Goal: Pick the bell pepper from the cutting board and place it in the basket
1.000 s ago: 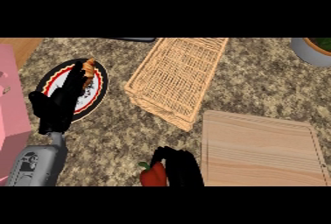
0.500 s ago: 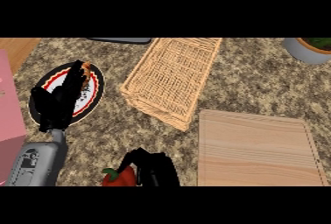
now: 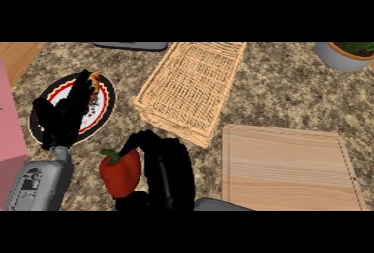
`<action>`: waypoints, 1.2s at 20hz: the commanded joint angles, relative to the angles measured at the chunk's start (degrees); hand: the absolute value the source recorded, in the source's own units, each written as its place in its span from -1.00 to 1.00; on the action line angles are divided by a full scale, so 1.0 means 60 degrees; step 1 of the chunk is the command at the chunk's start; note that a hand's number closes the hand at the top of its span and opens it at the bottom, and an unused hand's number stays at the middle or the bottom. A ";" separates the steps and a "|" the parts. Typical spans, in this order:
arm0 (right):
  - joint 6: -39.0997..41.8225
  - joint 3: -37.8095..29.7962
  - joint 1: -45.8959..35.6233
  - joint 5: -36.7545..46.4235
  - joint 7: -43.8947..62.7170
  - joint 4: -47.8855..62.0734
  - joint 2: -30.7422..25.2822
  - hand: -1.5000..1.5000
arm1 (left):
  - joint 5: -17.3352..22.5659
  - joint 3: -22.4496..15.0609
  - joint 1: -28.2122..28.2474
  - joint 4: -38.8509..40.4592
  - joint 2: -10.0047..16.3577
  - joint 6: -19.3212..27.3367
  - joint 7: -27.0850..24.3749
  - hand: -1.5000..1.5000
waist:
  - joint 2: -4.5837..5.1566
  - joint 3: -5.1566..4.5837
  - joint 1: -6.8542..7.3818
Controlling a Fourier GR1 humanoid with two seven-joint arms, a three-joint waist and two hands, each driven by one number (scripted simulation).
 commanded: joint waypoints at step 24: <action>-0.0270 -0.1642 -0.7517 -0.2642 0.3036 0.7151 0.0036 1.00 | -0.0253 -0.0326 -0.0395 -0.0040 -0.0356 0.0169 0.0091 0.00 | 0.0217 -0.0013 0.0274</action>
